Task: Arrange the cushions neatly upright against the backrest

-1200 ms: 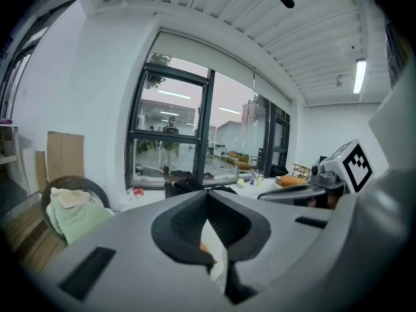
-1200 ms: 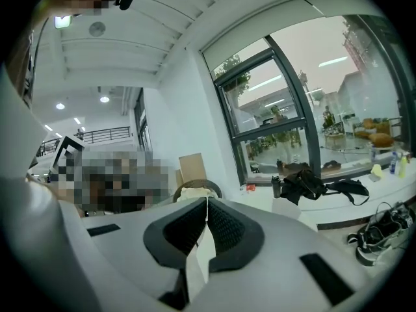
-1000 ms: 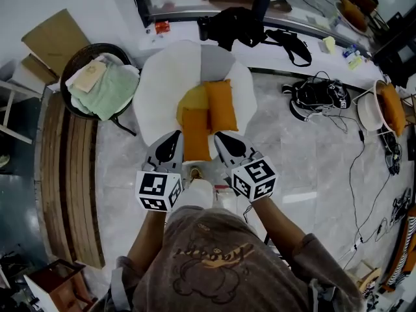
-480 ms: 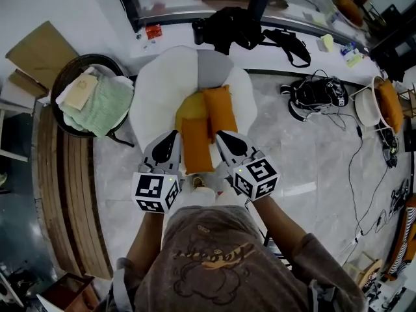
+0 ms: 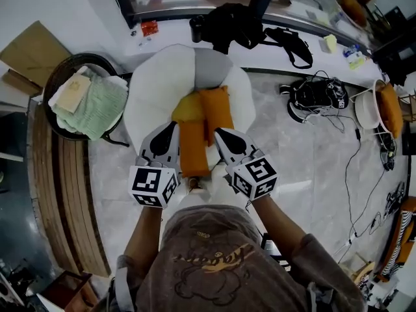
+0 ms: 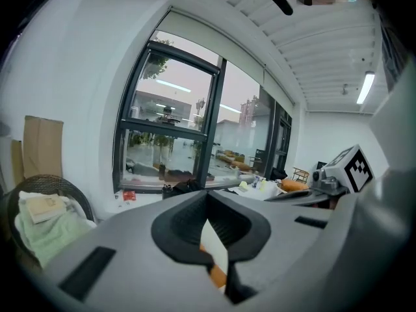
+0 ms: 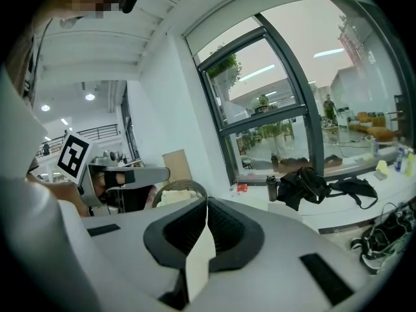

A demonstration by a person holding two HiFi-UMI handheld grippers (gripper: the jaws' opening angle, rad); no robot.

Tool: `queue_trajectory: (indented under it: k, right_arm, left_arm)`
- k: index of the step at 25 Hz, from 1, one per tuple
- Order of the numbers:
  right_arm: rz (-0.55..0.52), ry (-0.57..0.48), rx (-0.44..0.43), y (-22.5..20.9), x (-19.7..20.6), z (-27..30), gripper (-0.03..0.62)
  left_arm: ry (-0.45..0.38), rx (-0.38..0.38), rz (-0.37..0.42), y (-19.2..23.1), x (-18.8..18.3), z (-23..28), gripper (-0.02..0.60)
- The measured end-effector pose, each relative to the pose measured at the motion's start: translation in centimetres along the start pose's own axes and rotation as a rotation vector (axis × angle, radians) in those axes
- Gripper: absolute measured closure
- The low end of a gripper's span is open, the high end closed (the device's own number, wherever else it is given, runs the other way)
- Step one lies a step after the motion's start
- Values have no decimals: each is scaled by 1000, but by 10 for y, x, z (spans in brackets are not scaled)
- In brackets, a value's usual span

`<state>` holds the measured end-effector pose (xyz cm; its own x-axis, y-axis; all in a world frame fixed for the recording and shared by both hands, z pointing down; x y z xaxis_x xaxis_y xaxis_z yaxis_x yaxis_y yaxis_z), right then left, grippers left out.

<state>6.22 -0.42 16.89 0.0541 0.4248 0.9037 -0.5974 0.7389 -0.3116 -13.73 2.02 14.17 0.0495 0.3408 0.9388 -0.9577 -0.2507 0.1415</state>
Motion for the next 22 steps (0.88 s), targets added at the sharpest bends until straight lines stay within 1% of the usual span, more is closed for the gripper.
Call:
queue_trajectory:
  k: [6, 12, 17, 22]
  right_arm:
    - [-3, 17, -11, -27, -4, 21, 572]
    - [9, 50, -33, -50, 5, 46, 572]
    - [20, 71, -42, -65, 24, 69, 572]
    - [31, 105, -48, -80, 55, 93, 572]
  left_arm:
    - [26, -12, -14, 7, 5, 29, 577]
    - [56, -42, -40, 18, 20, 52, 577]
    - [97, -51, -57, 30, 49, 71, 577]
    - [122, -58, -61, 39, 83, 93, 577]
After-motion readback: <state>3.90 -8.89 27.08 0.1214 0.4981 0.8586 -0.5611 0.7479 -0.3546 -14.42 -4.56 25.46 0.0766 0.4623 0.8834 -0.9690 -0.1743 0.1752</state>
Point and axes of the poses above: the fingertips, and each gripper's own axes: z forward along the fingers, y to its left, x out of its underside, the point moved 9 cm from there along -z, backward along the fingers, and after that the axes turned 5 degrees about -x, right-handed, at the moved point
